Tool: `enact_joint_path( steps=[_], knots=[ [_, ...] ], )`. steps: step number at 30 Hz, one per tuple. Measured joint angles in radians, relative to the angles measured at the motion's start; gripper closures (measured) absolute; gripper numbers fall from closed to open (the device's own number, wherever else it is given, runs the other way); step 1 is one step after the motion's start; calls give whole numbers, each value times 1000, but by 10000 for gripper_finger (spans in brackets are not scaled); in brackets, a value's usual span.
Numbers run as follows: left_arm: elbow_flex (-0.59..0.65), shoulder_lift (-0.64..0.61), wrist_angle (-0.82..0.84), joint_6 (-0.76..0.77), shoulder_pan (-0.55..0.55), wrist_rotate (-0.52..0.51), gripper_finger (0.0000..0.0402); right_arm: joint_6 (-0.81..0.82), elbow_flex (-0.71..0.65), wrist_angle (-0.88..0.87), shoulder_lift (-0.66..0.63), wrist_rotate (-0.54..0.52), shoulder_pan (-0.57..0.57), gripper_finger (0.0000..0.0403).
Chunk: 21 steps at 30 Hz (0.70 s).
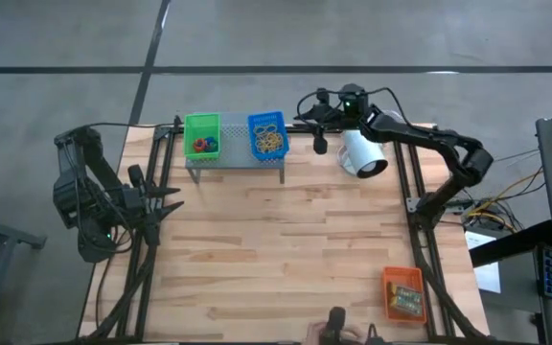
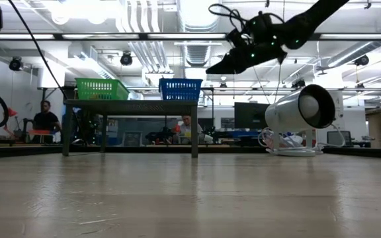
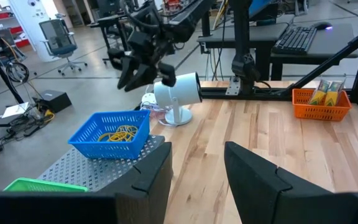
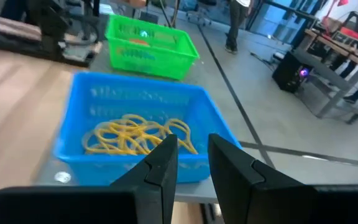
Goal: Pick & Place Office Desk Supplies
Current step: Put the blue bin on the shelf
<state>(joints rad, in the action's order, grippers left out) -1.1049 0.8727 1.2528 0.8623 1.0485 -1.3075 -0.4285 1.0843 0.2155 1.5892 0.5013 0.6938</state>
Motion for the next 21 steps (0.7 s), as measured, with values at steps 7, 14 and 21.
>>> enact_joint_path(
  steps=[7, 14, 21],
  knots=[
    [0, 0, 0, 0, 0, 0, 249, -16, 118, 0, 131, 47, 30, 316],
    [0, 0, 0, 0, 0, 0, 249, -9, 241, -112, 254, 82, 76, 316],
    [0, 0, 0, 0, 0, 0, 249, -14, 273, -131, 284, 107, 113, 316]
  ],
)
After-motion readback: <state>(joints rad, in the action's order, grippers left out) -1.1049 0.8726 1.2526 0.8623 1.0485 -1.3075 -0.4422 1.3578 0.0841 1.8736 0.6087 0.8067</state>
